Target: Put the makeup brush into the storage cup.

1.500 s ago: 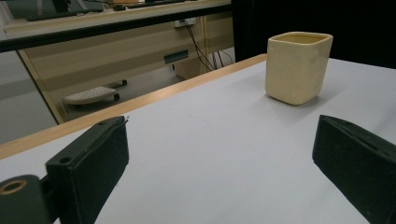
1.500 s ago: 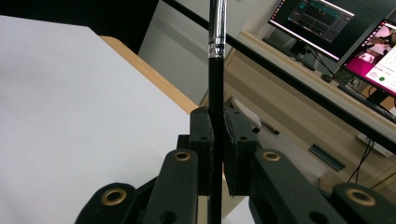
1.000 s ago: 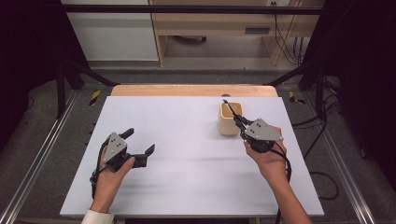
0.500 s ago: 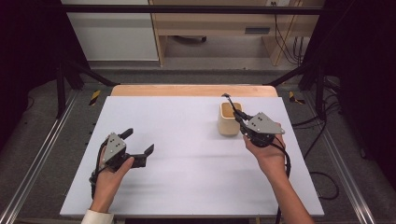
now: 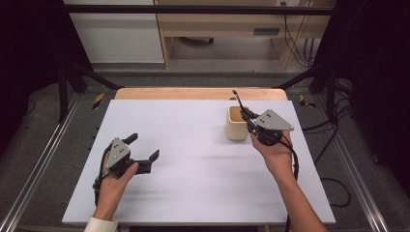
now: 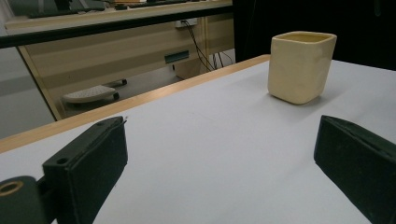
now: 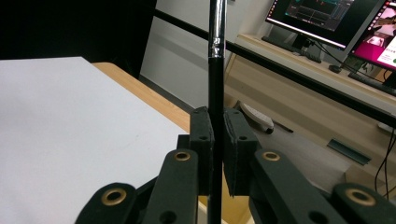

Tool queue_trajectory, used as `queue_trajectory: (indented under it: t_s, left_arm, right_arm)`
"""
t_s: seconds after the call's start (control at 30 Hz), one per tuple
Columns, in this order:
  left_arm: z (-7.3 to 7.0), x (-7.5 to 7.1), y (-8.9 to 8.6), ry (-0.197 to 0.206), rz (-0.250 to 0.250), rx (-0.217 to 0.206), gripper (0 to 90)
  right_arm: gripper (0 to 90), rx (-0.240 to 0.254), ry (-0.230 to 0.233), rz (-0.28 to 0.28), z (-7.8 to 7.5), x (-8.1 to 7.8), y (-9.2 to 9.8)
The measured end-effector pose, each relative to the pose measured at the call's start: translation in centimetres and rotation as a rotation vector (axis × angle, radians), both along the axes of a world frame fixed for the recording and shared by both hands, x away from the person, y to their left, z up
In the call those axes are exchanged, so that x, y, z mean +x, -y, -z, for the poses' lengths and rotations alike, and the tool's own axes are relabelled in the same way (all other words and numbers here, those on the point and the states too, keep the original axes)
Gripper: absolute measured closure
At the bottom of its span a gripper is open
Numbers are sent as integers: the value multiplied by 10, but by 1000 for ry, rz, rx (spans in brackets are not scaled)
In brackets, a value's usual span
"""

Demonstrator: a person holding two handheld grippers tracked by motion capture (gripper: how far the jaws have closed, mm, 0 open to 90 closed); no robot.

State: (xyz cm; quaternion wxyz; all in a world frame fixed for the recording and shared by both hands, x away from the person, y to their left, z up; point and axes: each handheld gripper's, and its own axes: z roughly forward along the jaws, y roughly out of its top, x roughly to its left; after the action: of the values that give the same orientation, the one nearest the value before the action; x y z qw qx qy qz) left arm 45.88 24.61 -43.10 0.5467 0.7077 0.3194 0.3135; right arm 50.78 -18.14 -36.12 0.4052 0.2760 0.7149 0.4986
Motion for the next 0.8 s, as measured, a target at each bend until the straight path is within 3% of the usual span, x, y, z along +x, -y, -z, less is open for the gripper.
queue_trajectory:
  t_s: [0.43, 0.57, 0.8]
  left_arm:
    - [4, 1, 0, -4, 3, -8, 26]
    - [4, 0, 0, 2, 7, -19, 26]
    - [7, 1, -3, 0, 4, -25, 23]
  right_arm:
    - [836, 72, -19, 22, -2, 20, 1]
    - [836, 139, -23, 33, -2, 26, 1]
    - [836, 166, -11, 39, -4, 38, -3]
